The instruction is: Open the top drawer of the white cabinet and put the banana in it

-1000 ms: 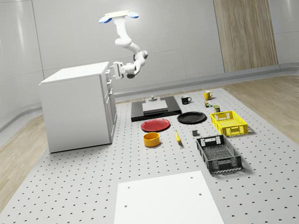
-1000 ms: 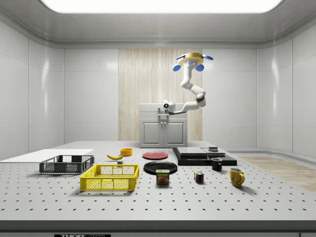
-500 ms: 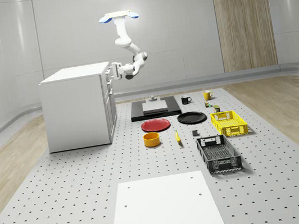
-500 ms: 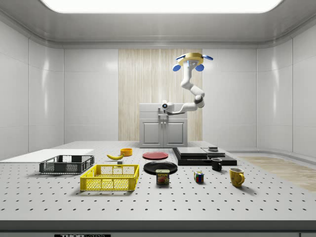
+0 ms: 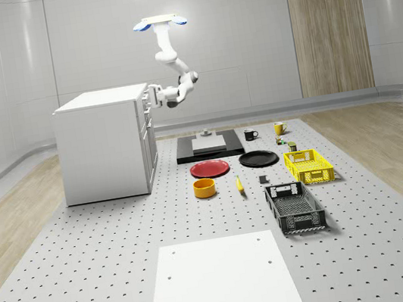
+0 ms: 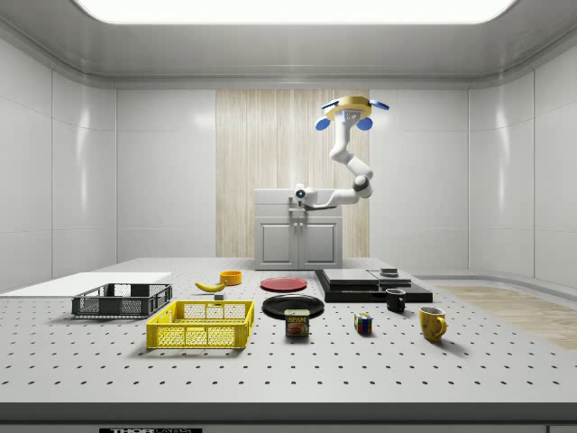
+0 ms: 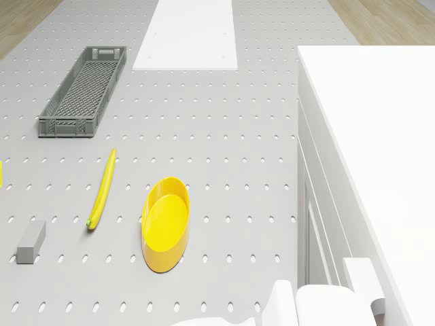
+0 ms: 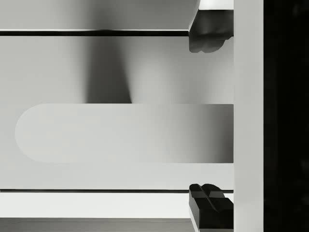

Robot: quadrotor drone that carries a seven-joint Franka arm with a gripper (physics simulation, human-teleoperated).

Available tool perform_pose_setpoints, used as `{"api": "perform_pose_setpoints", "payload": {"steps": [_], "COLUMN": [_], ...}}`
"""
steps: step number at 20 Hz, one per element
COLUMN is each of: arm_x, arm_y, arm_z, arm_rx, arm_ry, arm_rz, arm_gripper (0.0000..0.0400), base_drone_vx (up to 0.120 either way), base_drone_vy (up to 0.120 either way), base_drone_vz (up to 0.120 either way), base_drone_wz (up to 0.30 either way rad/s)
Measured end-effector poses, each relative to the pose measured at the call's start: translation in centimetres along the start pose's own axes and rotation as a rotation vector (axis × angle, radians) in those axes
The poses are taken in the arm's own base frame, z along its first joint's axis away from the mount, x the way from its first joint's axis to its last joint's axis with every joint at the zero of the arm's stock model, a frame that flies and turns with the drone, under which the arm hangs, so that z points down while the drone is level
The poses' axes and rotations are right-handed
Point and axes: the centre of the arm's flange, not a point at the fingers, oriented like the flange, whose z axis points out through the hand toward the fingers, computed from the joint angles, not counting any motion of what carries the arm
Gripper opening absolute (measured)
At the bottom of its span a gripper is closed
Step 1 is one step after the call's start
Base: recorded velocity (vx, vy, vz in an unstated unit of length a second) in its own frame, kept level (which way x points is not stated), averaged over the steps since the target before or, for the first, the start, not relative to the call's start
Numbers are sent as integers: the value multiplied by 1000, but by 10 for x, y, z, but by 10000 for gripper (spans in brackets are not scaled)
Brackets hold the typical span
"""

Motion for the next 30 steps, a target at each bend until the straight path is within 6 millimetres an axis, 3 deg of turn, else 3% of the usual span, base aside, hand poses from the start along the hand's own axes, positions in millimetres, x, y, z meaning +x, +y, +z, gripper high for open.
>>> {"api": "perform_pose_setpoints", "payload": {"steps": [5,8,10,12,18,27,28,29,30], "arm_x": [-4,-2,-1,-1,5,1,8,18,44], "arm_y": [-2,-1,-1,-1,2,1,4,10,26], "arm_z": [4,6,7,8,5,-31,-34,-37,-47], "arm_rx": [-2,-1,-1,0,4,-6,-4,-25,-78], "arm_ry": [4,2,1,1,-4,5,3,14,37], "arm_rz": [28,17,12,8,-33,8,-23,-62,-84], "arm_gripper": [400,257,197,161,121,138,148,260,400], "base_drone_vx": [0,0,0,0,0,0,0,0,0], "base_drone_vy": [0,0,0,0,0,0,0,0,0], "base_drone_vz": [0,0,0,0,0,0,0,0,0], "base_drone_wz": [0,0,0,0,0,0,0,0,0]}}
